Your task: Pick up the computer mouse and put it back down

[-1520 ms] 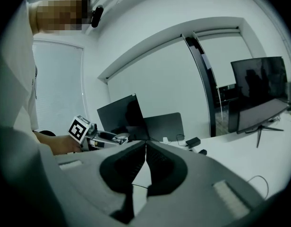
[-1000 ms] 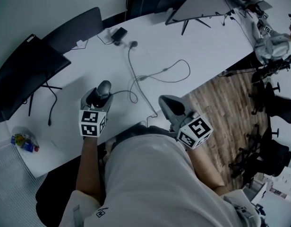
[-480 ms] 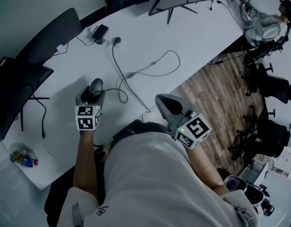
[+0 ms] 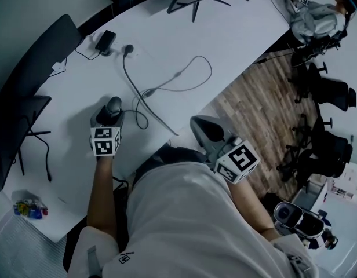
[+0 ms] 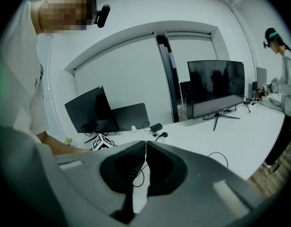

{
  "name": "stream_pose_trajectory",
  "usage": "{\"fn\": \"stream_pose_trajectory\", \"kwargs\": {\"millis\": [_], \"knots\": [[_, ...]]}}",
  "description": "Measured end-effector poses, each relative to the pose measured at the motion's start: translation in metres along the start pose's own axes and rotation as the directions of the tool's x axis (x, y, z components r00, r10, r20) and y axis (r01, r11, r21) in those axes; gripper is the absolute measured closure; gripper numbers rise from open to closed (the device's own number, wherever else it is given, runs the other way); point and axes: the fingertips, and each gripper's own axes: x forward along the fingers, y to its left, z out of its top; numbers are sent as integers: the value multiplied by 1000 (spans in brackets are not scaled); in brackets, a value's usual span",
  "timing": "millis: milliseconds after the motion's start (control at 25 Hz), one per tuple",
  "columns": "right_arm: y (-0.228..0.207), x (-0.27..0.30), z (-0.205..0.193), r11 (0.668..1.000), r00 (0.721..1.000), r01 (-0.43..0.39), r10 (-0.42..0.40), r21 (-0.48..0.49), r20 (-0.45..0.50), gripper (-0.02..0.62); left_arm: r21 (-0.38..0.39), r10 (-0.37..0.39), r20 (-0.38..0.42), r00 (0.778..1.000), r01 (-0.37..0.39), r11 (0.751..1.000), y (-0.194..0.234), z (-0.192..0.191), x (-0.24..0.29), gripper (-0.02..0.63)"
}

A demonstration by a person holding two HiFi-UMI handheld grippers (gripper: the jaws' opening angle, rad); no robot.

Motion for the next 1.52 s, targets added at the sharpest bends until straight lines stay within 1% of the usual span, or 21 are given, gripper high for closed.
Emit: {"fn": "stream_pose_trajectory", "kwargs": {"millis": [160, 440, 640, 920, 1080, 1320, 1520], "knots": [[-6, -1, -1, 1000, 1000, 17, -17, 1, -9, 592, 22, -12, -29, 1000, 13, 1000, -1, -6, 16, 293], [-12, -1, -3, 999, 999, 35, -35, 1, -23, 592, 35, -18, -63, 998, 20, 999, 0, -17, 32, 293], [-13, 2, 0, 1000, 999, 30, -30, -4, -25, 592, 58, -12, -46, 999, 15, 998, 0, -13, 37, 291], [-11, 8, 3, 1000, 1000, 17, -17, -5, -24, 592, 83, -15, -50, 999, 19, 996, -1, -18, 40, 291], [-11, 10, 3, 1000, 1000, 6, -6, -8, -24, 592, 100, -24, -34, 999, 27, 995, -5, -10, 37, 276], [-4, 16, 5, 1000, 1000, -24, 24, -11, -11, 592, 80, -29, -24, 999, 31, 996, -5, -11, 23, 275], [1, 22, 16, 998, 998, -60, 60, -30, 9, 592, 71, -12, 16, 1000, 11, 997, -3, 5, 4, 275]]}}
